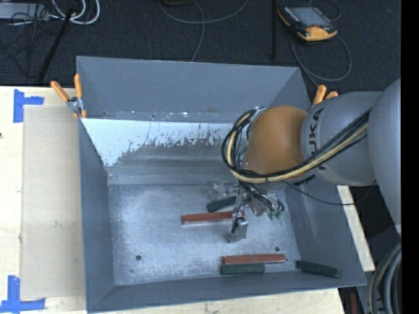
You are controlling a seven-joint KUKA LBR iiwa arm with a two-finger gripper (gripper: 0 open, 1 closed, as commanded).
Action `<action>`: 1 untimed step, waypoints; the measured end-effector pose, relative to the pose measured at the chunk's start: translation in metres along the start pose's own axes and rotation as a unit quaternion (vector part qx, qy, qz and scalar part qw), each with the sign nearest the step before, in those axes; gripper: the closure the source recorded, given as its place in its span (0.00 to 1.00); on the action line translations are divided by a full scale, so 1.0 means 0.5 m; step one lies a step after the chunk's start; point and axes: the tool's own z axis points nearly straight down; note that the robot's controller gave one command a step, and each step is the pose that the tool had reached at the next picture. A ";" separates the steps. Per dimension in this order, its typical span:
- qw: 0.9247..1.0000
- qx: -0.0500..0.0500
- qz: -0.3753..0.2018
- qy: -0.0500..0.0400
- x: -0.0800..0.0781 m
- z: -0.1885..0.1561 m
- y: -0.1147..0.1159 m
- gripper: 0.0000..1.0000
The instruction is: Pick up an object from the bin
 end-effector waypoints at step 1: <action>1.000 0.000 0.001 -0.001 0.000 0.001 0.000 0.00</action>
Offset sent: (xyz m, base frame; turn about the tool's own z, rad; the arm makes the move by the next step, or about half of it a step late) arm 0.0000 0.0000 0.0000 0.0000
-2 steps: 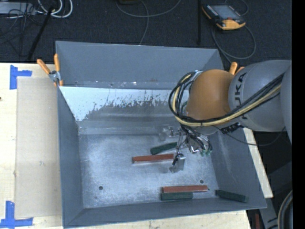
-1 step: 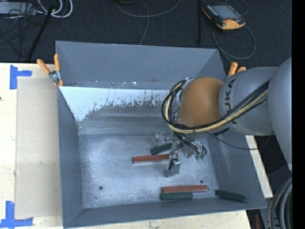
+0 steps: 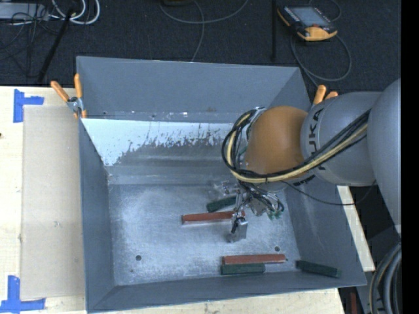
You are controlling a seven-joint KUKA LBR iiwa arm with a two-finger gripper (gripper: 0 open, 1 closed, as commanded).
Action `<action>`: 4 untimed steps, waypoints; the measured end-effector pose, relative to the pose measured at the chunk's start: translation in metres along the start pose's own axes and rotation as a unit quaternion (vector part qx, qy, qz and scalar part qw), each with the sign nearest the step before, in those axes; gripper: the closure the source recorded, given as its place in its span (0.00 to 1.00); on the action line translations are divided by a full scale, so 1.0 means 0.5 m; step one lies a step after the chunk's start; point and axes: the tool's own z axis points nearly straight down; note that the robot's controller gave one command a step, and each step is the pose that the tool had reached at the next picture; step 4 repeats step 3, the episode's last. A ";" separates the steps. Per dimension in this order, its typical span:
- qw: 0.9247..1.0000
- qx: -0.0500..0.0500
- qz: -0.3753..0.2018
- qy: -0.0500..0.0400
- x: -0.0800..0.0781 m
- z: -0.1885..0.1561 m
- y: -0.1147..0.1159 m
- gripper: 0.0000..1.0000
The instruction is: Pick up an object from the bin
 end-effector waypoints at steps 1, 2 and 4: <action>1.000 0.000 0.000 -0.001 -0.001 -0.001 0.000 1.00; 1.000 0.001 0.000 -0.003 -0.003 -0.097 0.001 1.00; 1.000 0.001 0.001 -0.005 -0.006 -0.256 0.002 1.00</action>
Offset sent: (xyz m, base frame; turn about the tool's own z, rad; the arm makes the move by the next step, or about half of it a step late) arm 0.0000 0.0000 0.0000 0.0000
